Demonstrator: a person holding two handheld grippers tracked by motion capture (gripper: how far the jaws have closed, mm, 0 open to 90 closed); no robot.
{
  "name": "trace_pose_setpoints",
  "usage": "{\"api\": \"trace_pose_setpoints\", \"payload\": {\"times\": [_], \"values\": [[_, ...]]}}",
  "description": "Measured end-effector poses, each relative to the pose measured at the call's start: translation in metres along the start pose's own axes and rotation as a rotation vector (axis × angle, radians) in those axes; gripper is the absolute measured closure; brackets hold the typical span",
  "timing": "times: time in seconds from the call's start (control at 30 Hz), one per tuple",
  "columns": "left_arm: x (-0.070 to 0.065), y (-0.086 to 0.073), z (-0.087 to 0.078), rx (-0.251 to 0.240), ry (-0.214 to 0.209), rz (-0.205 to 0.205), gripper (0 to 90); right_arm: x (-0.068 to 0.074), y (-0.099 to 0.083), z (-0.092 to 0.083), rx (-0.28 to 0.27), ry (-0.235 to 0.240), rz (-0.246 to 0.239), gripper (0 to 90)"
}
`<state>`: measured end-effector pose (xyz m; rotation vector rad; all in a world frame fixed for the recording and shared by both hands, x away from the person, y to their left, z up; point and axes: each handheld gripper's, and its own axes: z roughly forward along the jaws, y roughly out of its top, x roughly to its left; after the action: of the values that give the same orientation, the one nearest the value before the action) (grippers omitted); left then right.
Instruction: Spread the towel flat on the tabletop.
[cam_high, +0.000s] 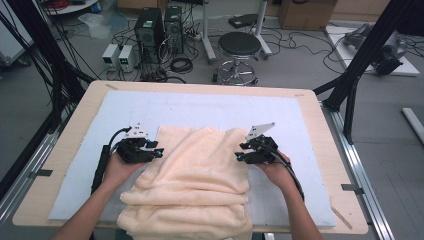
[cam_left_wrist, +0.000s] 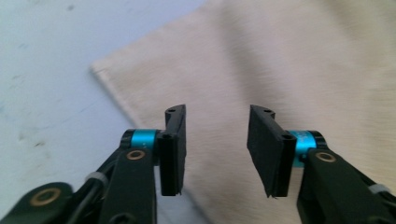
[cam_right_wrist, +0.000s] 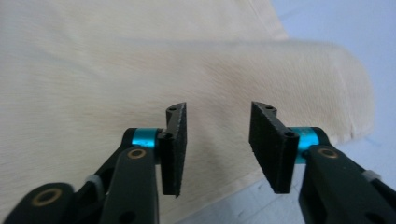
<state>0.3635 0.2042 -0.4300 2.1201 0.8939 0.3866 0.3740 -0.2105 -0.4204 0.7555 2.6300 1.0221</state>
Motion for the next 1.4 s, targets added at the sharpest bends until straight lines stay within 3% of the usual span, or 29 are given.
{"api": "trace_pose_setpoints", "payload": {"times": [0.03,0.13,0.17,0.2,0.23,0.27,0.33,0.5,0.57,0.6,0.7,0.83,0.87,0.93,0.97,1.0,1.03,1.07,1.1,1.13,1.2,1.33,1.4], "values": [[0.002,-0.001,0.003,0.003,0.009,-0.004,54.7,-0.006,-0.004,0.011,0.031,0.009,0.028,53.7],[0.003,-0.003,0.012,0.029,0.021,0.013,56.0,-0.009,-0.005,0.015,0.018,0.019,0.052,56.7],[0.002,-0.003,0.013,0.023,0.034,0.011,63.0,-0.011,-0.005,0.016,0.006,0.022,0.064,63.9],[0.003,-0.002,0.013,0.026,0.03,0.004,63.0,-0.011,-0.005,0.016,0.006,0.022,0.064,63.9],[0.002,0.0,0.014,0.036,0.022,0.001,71.4,-0.012,-0.005,0.016,0.004,0.024,0.076,69.9],[0.001,0.001,0.015,0.042,0.025,0.0,80.1,-0.015,-0.006,0.015,0.002,0.038,0.093,81.7],[-0.002,0.005,0.015,0.062,0.035,0.011,82.5,-0.016,-0.006,0.016,0.001,0.046,0.1,83.4],[-0.007,0.008,0.003,0.073,0.025,0.028,85.7,-0.006,-0.001,0.007,0.027,0.06,0.049,85.3],[-0.009,0.01,-0.01,0.034,-0.002,0.018,85.8,0.004,0.002,-0.011,0.002,0.092,0.019,85.3],[-0.009,0.012,-0.016,0.009,-0.008,0.013,85.8,0.004,0.002,-0.011,0.002,0.092,0.019,85.3],[-0.004,0.021,-0.026,-0.027,0.017,-0.007,86.0,0.008,0.012,-0.026,0.014,0.094,-0.015,85.3],[0.021,0.058,-0.024,-0.078,0.08,-0.062,86.1,-0.01,0.043,-0.038,0.011,0.0,-0.073,85.7],[0.027,0.072,-0.025,-0.097,0.105,-0.066,86.1,-0.029,0.068,-0.049,-0.024,-0.059,-0.073,85.8],[0.04,0.104,-0.032,-0.153,0.166,-0.064,85.5,-0.05,0.095,-0.065,-0.076,-0.161,-0.072,84.4],[0.044,0.115,-0.035,-0.174,0.199,-0.057,85.5,-0.05,0.095,-0.065,-0.076,-0.161,-0.072,84.4],[0.049,0.127,-0.04,-0.19,0.256,-0.049,82.2,-0.056,0.103,-0.071,-0.108,-0.196,-0.057,79.3],[0.053,0.131,-0.04,-0.187,0.257,-0.073,74.2,-0.065,0.111,-0.078,-0.167,-0.226,-0.015,70.6],[0.057,0.13,-0.039,-0.17,0.234,-0.088,68.6,-0.071,0.114,-0.078,-0.19,-0.218,0.036,62.7],[0.058,0.125,-0.037,-0.142,0.226,-0.081,68.0,-0.073,0.113,-0.075,-0.185,-0.213,0.045,61.9],[0.058,0.119,-0.033,-0.11,0.225,-0.072,66.3,-0.071,0.105,-0.061,-0.122,-0.197,0.027,58.8],[0.056,0.1,-0.025,-0.09,0.176,-0.07,66.2,-0.068,0.099,-0.054,-0.099,-0.188,0.014,58.5],[0.044,0.064,-0.01,-0.019,0.091,-0.075,64.4,-0.053,0.072,-0.032,-0.045,-0.124,0.02,55.8],[0.037,0.049,-0.009,-0.009,0.047,-0.059,62.3,-0.037,0.055,-0.023,0.001,-0.084,-0.024,54.7]]}}
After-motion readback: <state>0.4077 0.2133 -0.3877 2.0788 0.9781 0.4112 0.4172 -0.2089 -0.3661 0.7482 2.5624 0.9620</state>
